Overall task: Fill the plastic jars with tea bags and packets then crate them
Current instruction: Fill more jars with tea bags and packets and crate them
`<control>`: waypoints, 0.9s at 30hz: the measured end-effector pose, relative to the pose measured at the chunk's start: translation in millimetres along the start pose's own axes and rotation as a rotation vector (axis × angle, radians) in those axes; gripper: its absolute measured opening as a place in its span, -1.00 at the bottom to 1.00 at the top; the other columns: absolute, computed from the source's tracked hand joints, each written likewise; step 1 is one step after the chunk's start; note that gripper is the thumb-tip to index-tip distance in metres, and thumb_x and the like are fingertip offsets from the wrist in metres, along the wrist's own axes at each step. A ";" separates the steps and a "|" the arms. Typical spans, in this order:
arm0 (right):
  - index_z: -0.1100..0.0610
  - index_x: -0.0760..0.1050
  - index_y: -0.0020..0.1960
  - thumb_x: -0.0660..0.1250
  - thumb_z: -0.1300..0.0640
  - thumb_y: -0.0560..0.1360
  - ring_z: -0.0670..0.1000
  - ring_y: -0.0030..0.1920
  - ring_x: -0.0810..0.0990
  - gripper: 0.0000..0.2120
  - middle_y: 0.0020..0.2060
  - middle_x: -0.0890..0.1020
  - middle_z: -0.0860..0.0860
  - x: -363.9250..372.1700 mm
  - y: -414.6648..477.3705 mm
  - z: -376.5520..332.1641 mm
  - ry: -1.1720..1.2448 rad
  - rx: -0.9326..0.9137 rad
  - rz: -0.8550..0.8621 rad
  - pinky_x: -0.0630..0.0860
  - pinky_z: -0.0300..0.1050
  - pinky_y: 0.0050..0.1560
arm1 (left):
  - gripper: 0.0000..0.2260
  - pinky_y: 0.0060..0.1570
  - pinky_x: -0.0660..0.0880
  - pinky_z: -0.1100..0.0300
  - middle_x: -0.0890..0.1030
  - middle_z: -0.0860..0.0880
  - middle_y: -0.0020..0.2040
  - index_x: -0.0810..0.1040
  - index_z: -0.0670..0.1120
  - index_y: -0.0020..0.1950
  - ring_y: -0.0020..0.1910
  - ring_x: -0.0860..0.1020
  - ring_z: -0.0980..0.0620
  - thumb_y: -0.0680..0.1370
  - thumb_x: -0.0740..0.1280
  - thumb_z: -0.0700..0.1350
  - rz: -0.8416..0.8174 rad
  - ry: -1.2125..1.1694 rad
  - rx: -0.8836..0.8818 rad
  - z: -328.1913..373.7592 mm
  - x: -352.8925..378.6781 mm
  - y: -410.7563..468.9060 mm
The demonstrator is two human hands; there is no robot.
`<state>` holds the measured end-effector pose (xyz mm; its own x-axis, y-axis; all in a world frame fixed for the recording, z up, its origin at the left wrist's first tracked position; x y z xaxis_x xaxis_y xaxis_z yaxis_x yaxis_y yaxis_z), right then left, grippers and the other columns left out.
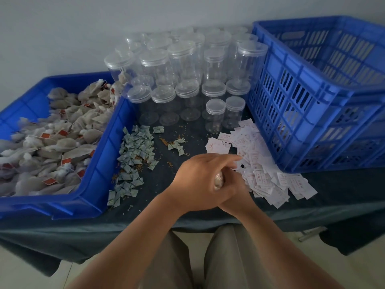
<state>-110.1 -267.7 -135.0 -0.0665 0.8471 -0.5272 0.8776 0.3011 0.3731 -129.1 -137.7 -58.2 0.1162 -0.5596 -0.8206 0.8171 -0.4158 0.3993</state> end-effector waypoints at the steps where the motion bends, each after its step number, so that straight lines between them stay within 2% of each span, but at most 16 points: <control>1: -0.31 0.36 0.01 0.35 -0.18 0.40 -0.35 -0.14 0.64 -0.76 -0.12 0.63 -0.42 -1.7 0.6 -1.9 0.067 -0.016 -0.025 0.48 -0.43 -0.34 | -0.49 0.27 0.56 0.10 0.67 0.20 0.25 0.51 0.05 0.48 0.27 0.59 0.24 0.56 0.51 0.08 0.003 -0.146 -0.038 -4.7 -3.3 -1.4; 2: -0.32 0.38 0.00 0.43 -0.15 0.39 -0.36 -0.13 0.65 -0.72 -0.10 0.63 -0.45 -2.5 1.8 -3.3 0.123 -0.022 -0.047 0.49 -0.45 -0.31 | -0.53 0.30 0.55 0.08 0.66 0.20 0.29 0.52 0.02 0.48 0.30 0.58 0.24 0.59 0.50 0.05 0.004 -0.281 -0.099 -9.4 -5.6 -3.2; 3: -0.30 0.43 0.00 0.49 -0.12 0.38 -0.31 -0.14 0.68 -0.70 -0.12 0.66 -0.39 -1.3 3.1 -2.3 0.155 -0.011 -0.062 0.51 -0.42 -0.30 | -0.54 0.33 0.54 0.06 0.63 0.20 0.32 0.51 0.02 0.48 0.34 0.56 0.24 0.61 0.48 0.05 0.022 -0.355 -0.163 -12.2 -6.5 -4.9; 5: -0.24 0.49 0.08 0.55 -0.16 0.38 -0.22 -0.13 0.71 -0.66 -0.10 0.70 -0.28 2.6 6.4 -0.3 0.161 0.046 -0.059 0.59 -0.32 -0.27 | -0.51 0.30 0.54 0.10 0.53 0.27 0.35 0.49 0.11 0.45 0.33 0.51 0.26 0.58 0.43 0.24 0.098 -0.275 -0.334 -12.3 -3.5 -7.9; 7: -0.26 0.40 0.05 0.44 -0.25 0.40 -0.27 -0.10 0.67 -0.69 -0.11 0.67 -0.27 6.5 5.9 -0.1 0.048 0.069 -0.016 0.57 -0.31 -0.29 | -0.39 0.15 0.49 0.31 0.50 0.31 0.27 0.49 0.21 0.37 0.23 0.48 0.34 0.45 0.32 0.52 0.134 -0.181 -0.553 -4.6 3.0 -10.2; 9: -0.31 0.25 -0.03 0.30 -0.24 0.44 -0.33 -0.12 0.61 -0.76 -0.26 0.59 -0.20 7.4 4.0 -3.0 -0.051 0.000 0.029 0.50 -0.34 -0.36 | -0.36 -0.01 0.39 0.45 0.53 0.32 0.16 0.52 0.24 0.27 0.15 0.46 0.43 0.36 0.28 0.62 0.186 -0.204 -0.635 5.4 11.7 -9.3; 11: -0.25 0.41 0.02 0.41 -0.15 0.44 -0.25 -0.16 0.68 -0.77 -0.25 0.66 -0.18 1.3 3.3 -2.9 0.121 0.024 -0.001 0.53 -0.35 -0.33 | -0.57 -0.04 0.42 0.44 0.57 0.31 0.07 0.57 0.22 0.14 0.13 0.50 0.40 0.42 0.40 0.44 0.262 -0.244 -0.598 7.5 18.1 -6.9; 13: -0.15 0.58 0.05 0.50 -0.01 0.41 -0.12 -0.18 0.73 -0.76 -0.20 0.72 -0.14 -7.4 3.6 2.0 0.348 0.055 -0.078 0.57 -0.30 -0.28 | -0.76 0.02 0.49 0.37 0.65 0.26 0.06 0.61 0.18 0.09 0.13 0.58 0.31 0.47 0.50 0.19 0.248 -0.412 -0.536 2.4 15.9 -3.4; 15: -0.15 0.63 0.03 0.52 0.06 0.43 -0.10 -0.26 0.71 -0.78 -0.23 0.71 -0.09 -14.0 4.3 2.4 0.529 0.100 -0.196 0.55 -0.28 -0.33 | -0.72 0.09 0.56 0.26 0.69 0.18 0.13 0.63 0.16 0.17 0.16 0.65 0.17 0.48 0.52 0.07 0.078 -0.641 -0.448 -10.6 10.4 0.1; 16: -0.18 0.63 0.06 0.53 0.03 0.45 -0.09 -0.25 0.71 -0.78 -0.21 0.72 -0.07 -14.9 5.0 1.7 0.555 0.117 -0.240 0.56 -0.25 -0.34 | -0.62 0.14 0.59 0.20 0.68 0.15 0.19 0.60 0.14 0.29 0.20 0.65 0.11 0.48 0.53 0.05 -0.032 -0.723 -0.405 -16.8 7.0 1.6; 18: -0.19 0.62 0.19 0.56 -0.02 0.49 -0.02 -0.07 0.75 -0.70 -0.05 0.75 -0.05 -14.4 8.1 1.2 0.541 0.137 -0.247 0.63 -0.21 -0.20 | -0.33 0.31 0.55 0.06 0.63 0.14 0.32 0.42 0.15 0.51 0.32 0.60 0.05 0.44 0.58 0.07 -0.139 -0.744 -0.371 -27.1 1.5 2.0; 20: -0.10 0.60 0.30 0.57 0.00 0.52 0.02 0.07 0.74 -0.62 0.05 0.74 -0.01 -12.8 10.1 4.0 0.535 0.131 -0.181 0.64 -0.14 -0.01 | -0.16 0.41 0.49 0.01 0.61 0.15 0.34 0.34 0.13 0.57 0.37 0.56 0.09 0.36 0.62 0.12 -0.051 -0.715 -0.404 -34.4 -2.3 -0.5; 22: -0.05 0.58 0.32 0.58 0.00 0.51 0.01 0.02 0.73 -0.59 0.01 0.73 -0.02 -10.9 11.2 7.4 0.537 0.167 -0.130 0.64 -0.08 -0.02 | -0.18 0.44 0.48 -0.06 0.64 0.10 0.33 0.32 0.08 0.58 0.37 0.57 0.07 0.38 0.60 0.07 0.015 -0.792 -0.448 -42.5 -1.7 -9.3; 23: -0.07 0.57 0.31 0.59 -0.01 0.49 0.00 0.01 0.74 -0.57 0.00 0.74 -0.04 -9.4 10.6 9.1 0.504 0.178 -0.116 0.65 -0.07 -0.03 | -0.20 0.44 0.48 -0.08 0.64 0.10 0.35 0.31 0.10 0.58 0.39 0.57 0.07 0.42 0.59 0.06 -0.005 -0.838 -0.465 -44.0 0.3 -15.2; 25: -0.11 0.54 0.33 0.62 0.01 0.45 0.00 0.07 0.74 -0.50 0.06 0.74 -0.08 -5.8 7.9 11.0 0.403 0.168 -0.120 0.67 -0.04 0.00 | -0.18 0.38 0.52 0.07 0.61 0.18 0.37 0.28 0.26 0.57 0.39 0.55 0.17 0.40 0.62 0.19 -0.042 -0.776 -0.467 -35.2 3.8 -19.0; 27: -0.07 0.52 0.38 0.64 0.11 0.42 0.03 0.17 0.72 -0.41 0.15 0.72 -0.07 -4.3 4.6 11.0 0.366 0.127 -0.149 0.68 0.01 0.10 | -0.13 0.21 0.54 0.28 0.61 0.26 0.29 0.31 0.40 0.48 0.30 0.55 0.30 0.25 0.63 0.38 0.000 -0.586 -0.507 -19.7 10.9 -15.8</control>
<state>-100.6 -274.7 -139.4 -0.3416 0.9049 -0.2541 0.8956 0.3954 0.2039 -129.6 -123.1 -81.6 -0.0857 -0.9062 -0.4140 0.9922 -0.1154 0.0472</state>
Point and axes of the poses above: each hand's wrist, its own y-axis towards the middle knuckle, its own x-axis out of the palm, z = x × y, the point moved 2 cm from there along y, towards the middle knuckle
